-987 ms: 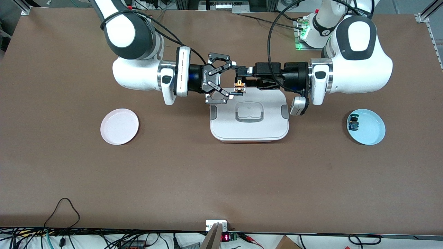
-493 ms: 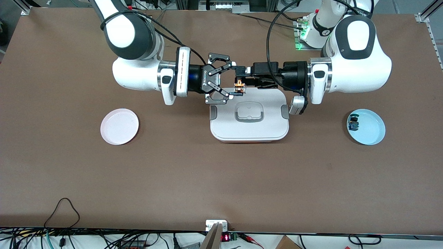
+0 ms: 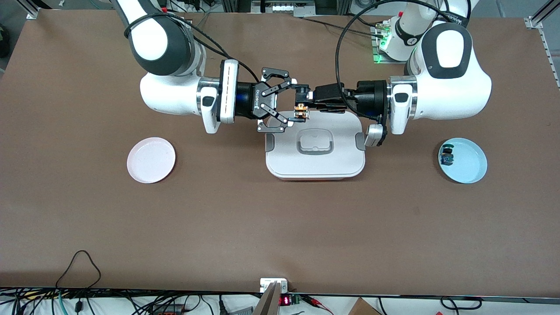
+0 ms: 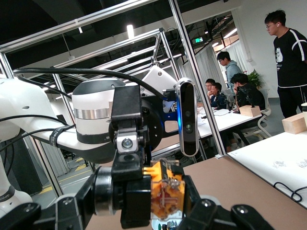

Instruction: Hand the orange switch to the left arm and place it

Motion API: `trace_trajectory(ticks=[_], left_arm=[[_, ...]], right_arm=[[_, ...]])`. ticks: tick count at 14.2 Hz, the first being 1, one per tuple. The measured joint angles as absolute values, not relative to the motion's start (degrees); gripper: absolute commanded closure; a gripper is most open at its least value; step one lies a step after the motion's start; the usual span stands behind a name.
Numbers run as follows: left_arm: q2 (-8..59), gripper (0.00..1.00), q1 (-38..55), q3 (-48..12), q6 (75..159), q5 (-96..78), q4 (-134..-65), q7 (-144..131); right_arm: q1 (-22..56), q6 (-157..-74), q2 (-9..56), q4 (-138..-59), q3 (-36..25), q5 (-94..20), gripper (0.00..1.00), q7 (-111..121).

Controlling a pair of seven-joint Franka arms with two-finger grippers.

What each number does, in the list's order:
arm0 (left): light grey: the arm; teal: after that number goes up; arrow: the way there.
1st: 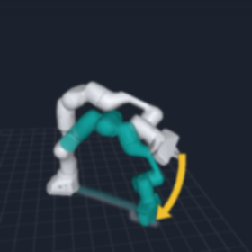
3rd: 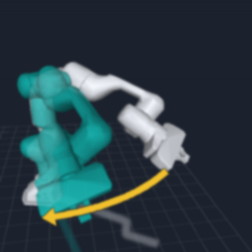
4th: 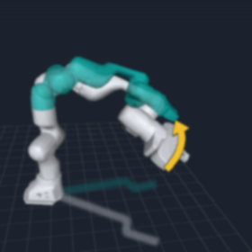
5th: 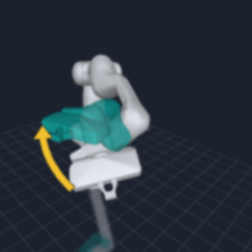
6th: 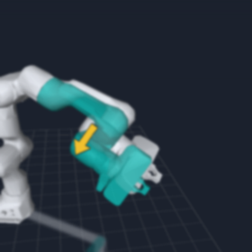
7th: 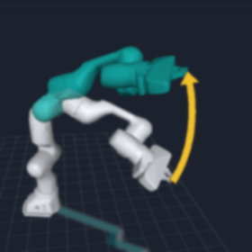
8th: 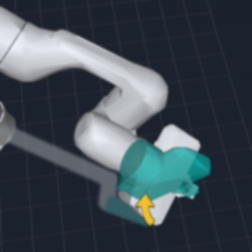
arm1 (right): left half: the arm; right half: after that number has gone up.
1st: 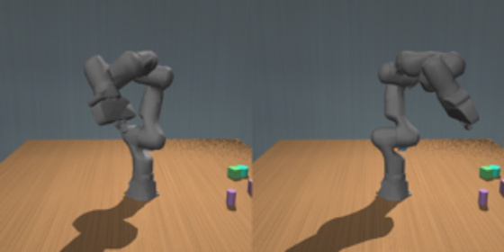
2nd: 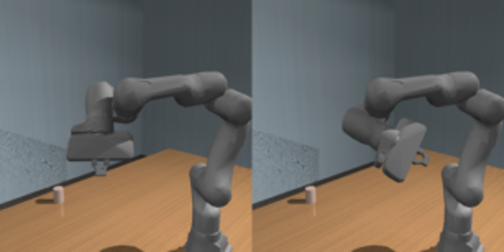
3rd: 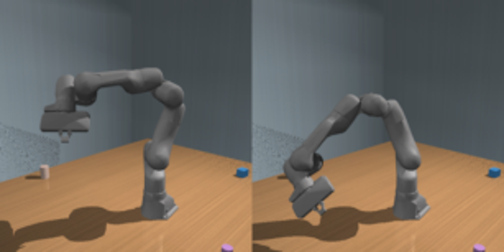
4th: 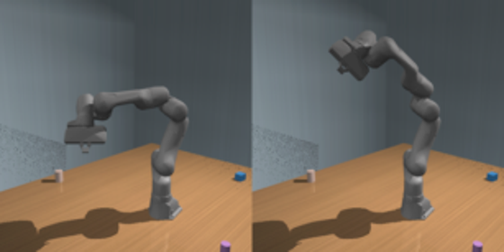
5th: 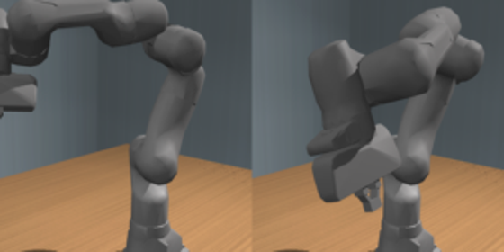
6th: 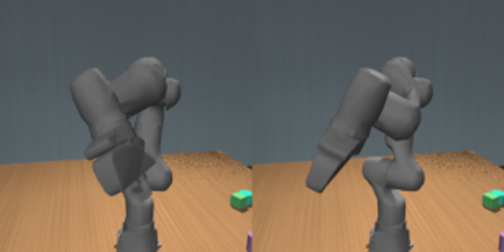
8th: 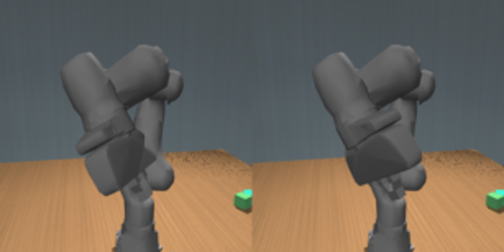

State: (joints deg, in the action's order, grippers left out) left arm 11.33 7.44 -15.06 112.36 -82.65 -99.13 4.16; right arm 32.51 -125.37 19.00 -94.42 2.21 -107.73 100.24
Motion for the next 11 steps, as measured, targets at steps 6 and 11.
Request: trace_trajectory(ticks=[6, 11], left_arm=[[11.3, 0.85, 7.5, -15.1, 112.4, -82.7, -99.1, 4.2], [11.3, 0.85, 7.5, -15.0, 112.7, -82.1, -99.1, 4.2]], right_arm=[[32.5, -125.4, 19.1, -94.5, 2.2, -107.8, 0.00, 99.9], [31.6, -124.9, 19.0, -94.7, 1.9, -107.8, 0.00, 98.4]])
